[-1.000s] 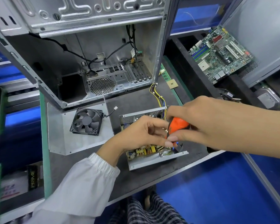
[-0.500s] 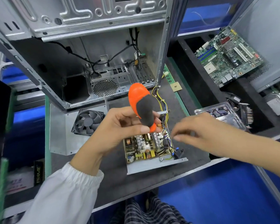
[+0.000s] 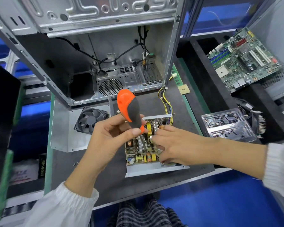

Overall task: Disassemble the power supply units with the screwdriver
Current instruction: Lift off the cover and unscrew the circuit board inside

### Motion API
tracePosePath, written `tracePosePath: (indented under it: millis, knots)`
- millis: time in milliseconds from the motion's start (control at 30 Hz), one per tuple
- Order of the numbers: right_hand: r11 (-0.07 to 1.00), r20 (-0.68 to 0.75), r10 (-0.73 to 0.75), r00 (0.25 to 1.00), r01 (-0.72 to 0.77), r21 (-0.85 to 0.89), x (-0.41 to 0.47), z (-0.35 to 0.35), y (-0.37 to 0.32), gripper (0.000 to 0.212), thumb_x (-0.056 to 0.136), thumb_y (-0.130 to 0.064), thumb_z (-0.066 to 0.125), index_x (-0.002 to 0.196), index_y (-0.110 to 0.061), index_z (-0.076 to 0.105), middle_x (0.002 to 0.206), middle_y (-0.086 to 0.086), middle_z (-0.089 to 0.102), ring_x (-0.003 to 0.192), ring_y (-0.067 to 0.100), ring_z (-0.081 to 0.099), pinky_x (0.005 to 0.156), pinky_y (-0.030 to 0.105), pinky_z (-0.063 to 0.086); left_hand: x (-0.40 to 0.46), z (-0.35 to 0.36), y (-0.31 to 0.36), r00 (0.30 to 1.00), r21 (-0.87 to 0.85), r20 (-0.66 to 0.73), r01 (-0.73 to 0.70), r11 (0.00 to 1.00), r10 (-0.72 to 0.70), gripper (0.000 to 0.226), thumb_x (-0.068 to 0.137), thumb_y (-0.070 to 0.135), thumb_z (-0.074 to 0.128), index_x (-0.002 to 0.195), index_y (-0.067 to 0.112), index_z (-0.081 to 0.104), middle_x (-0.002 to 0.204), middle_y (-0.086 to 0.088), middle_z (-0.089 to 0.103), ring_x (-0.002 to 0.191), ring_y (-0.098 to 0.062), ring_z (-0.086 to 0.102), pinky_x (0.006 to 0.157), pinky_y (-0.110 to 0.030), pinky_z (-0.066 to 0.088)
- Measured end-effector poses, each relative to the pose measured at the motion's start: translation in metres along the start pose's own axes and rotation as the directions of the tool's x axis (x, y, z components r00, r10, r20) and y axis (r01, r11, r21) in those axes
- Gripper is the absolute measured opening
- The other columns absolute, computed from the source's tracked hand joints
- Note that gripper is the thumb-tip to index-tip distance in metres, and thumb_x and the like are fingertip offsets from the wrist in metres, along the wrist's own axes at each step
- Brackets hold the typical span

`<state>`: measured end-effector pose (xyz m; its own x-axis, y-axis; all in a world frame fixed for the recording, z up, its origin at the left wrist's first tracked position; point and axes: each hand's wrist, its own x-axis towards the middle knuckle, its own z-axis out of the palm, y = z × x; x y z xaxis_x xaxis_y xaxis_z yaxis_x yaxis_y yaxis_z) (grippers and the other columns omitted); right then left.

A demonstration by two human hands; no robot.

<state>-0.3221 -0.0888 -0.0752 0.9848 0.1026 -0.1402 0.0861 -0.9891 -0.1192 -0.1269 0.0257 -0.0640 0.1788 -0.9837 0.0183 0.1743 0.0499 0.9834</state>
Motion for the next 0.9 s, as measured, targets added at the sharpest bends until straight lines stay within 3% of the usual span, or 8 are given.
tracePosePath:
  millis: [133,333,567,767,900]
  knots:
    - [0.995,-0.001,-0.063,0.998,0.063,-0.082,-0.001,0.007,0.001,0.01,0.083,-0.026,0.066,0.073,-0.028,0.07,0.086,-0.001,0.047,0.085,0.021,0.044,0.072,0.034,0.037,-0.002,0.0,0.002,0.999,-0.031,-0.051,-0.017,0.999,0.015,0.026,0.079,0.017,0.073,0.104,0.024,0.075,0.101,-0.003,0.075,0.089,-0.019,0.073,0.075,-0.02,0.054]
    - [0.984,-0.015,-0.135,0.991,0.132,-0.118,0.001,0.007,0.003,0.015,0.081,-0.016,0.063,0.07,-0.026,0.067,0.085,-0.001,0.046,0.083,0.02,0.037,0.071,0.032,0.028,-0.004,0.003,0.002,0.995,-0.046,-0.099,-0.03,0.999,0.025,0.027,0.078,0.017,0.072,0.104,0.02,0.075,0.102,-0.006,0.075,0.089,-0.025,0.073,0.075,-0.024,0.056]
    - [0.968,-0.054,-0.177,0.983,0.164,-0.19,0.001,0.012,0.004,0.021,0.081,-0.011,0.061,0.064,-0.023,0.063,0.084,0.0,0.043,0.082,0.021,0.035,0.072,0.032,0.027,-0.004,0.009,0.006,0.997,-0.025,-0.08,-0.019,1.0,0.017,0.028,0.077,0.018,0.073,0.104,0.025,0.075,0.098,-0.003,0.076,0.085,-0.017,0.073,0.075,-0.019,0.054]
    - [0.949,-0.084,-0.207,0.975,0.179,-0.261,-0.004,0.015,0.001,0.025,0.079,-0.002,0.056,0.062,-0.021,0.057,0.091,0.002,0.041,0.084,0.021,0.036,0.081,0.033,0.037,-0.007,0.009,0.006,0.996,-0.003,-0.09,-0.02,1.0,0.02,0.026,0.077,0.022,0.073,0.103,0.025,0.075,0.094,-0.008,0.075,0.087,-0.019,0.073,0.077,-0.021,0.054]
    - [0.92,-0.086,-0.251,0.964,0.21,-0.33,-0.007,0.016,0.001,0.028,0.081,-0.003,0.057,0.061,-0.023,0.058,0.093,0.0,0.046,0.085,0.021,0.04,0.091,0.034,0.033,-0.01,0.008,0.004,0.995,-0.013,-0.095,-0.007,1.0,0.006,0.027,0.076,0.023,0.074,0.103,0.023,0.075,0.098,-0.008,0.075,0.089,-0.025,0.073,0.08,-0.027,0.056]
